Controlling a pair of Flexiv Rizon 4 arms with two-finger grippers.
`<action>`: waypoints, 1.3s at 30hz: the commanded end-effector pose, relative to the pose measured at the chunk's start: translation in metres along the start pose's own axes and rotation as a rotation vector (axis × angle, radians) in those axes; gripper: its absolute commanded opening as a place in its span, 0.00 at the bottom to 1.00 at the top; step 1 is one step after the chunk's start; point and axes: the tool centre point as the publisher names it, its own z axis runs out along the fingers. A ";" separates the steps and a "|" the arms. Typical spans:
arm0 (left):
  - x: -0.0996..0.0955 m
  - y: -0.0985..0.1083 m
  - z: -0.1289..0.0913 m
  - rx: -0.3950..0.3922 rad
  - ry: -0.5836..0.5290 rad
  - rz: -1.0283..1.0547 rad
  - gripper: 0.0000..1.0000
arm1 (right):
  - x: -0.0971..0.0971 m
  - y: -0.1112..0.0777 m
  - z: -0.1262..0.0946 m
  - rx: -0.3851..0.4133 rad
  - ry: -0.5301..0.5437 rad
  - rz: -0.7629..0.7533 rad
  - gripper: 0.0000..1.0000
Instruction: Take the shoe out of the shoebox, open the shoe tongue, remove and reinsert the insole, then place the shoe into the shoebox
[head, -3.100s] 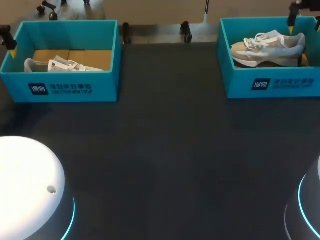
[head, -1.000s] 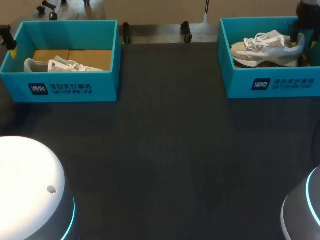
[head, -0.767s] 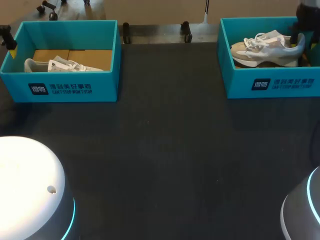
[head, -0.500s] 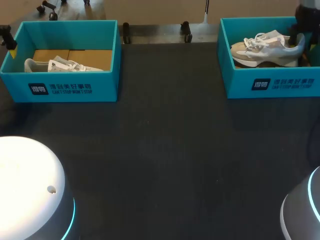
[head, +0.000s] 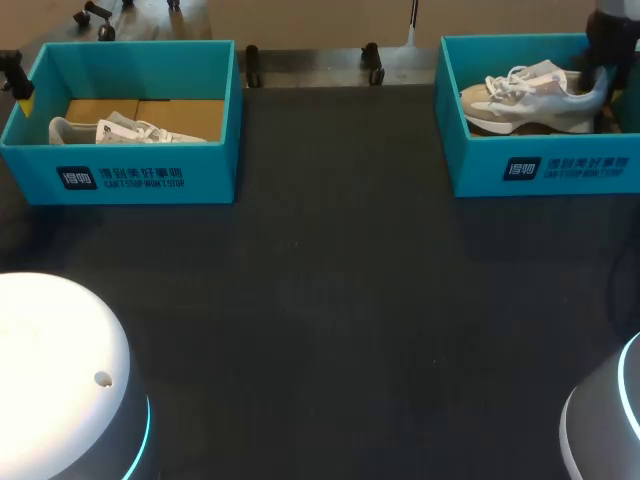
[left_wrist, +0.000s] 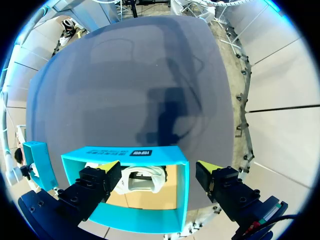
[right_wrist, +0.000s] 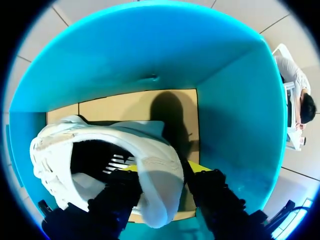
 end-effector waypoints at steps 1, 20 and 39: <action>0.000 -0.001 0.000 -0.003 0.001 0.001 1.00 | -0.001 0.004 0.002 0.009 -0.001 0.004 0.68; 0.000 -0.001 0.000 -0.003 0.001 0.001 1.00 | -0.003 0.009 0.015 0.035 0.027 0.002 0.73; 0.000 -0.001 0.000 -0.003 0.001 0.001 1.00 | 0.001 0.001 -0.006 0.004 -0.012 0.045 0.00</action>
